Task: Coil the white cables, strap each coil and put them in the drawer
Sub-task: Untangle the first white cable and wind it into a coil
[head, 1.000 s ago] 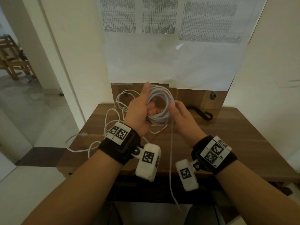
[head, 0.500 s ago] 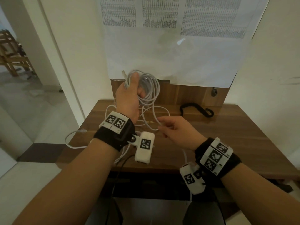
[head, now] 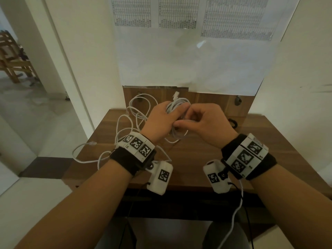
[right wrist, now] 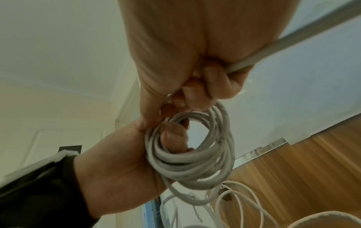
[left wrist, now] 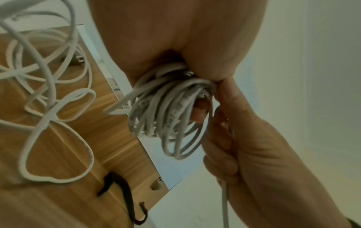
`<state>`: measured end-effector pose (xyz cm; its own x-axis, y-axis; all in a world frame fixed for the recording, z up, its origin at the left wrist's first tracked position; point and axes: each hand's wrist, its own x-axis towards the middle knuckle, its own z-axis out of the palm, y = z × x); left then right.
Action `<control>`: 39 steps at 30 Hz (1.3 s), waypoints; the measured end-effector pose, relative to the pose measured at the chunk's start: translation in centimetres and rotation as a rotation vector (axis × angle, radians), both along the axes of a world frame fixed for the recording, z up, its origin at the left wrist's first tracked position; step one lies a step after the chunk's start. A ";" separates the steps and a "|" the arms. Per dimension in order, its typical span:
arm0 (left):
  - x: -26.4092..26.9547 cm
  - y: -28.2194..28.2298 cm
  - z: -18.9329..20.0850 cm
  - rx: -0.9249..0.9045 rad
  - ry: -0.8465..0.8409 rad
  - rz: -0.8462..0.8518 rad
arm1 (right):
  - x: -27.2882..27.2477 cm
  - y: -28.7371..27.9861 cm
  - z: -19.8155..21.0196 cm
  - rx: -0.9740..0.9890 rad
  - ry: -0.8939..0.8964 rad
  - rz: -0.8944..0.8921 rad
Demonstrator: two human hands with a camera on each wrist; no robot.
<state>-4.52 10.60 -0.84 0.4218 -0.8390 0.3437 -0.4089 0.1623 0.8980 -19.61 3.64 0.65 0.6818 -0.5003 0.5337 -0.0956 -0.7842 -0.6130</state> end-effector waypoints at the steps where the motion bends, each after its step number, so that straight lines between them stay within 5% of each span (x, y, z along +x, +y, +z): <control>1: -0.2 0.1 0.1 0.008 0.024 -0.027 | -0.1 -0.3 0.2 -0.016 -0.026 -0.033; 7: -1.6 0.7 0.8 0.055 0.364 -0.232 | -0.1 -1.7 0.9 -0.075 0.064 -0.249; 14: -1.3 1.3 0.3 0.028 0.583 -0.495 | -1.2 -2.3 1.4 0.117 0.007 -0.009; 19: 0.4 0.9 0.4 0.011 0.848 -0.570 | -2.2 -3.0 1.6 0.236 -0.082 -0.038; 28: 0.0 0.7 1.7 -0.124 1.053 -0.334 | -1.5 -2.3 -0.5 0.294 -0.189 -0.146; 32: 1.1 0.7 2.5 -0.213 1.134 -0.125 | -1.2 -2.4 -2.3 0.279 -0.090 -0.217; 36: 1.4 0.7 3.2 -0.243 1.096 0.072 | -1.0 -1.8 -2.9 0.181 0.014 -0.257; 39: 1.1 0.4 2.9 -0.268 0.897 0.221 | -0.7 -1.3 -2.4 0.016 0.152 -0.241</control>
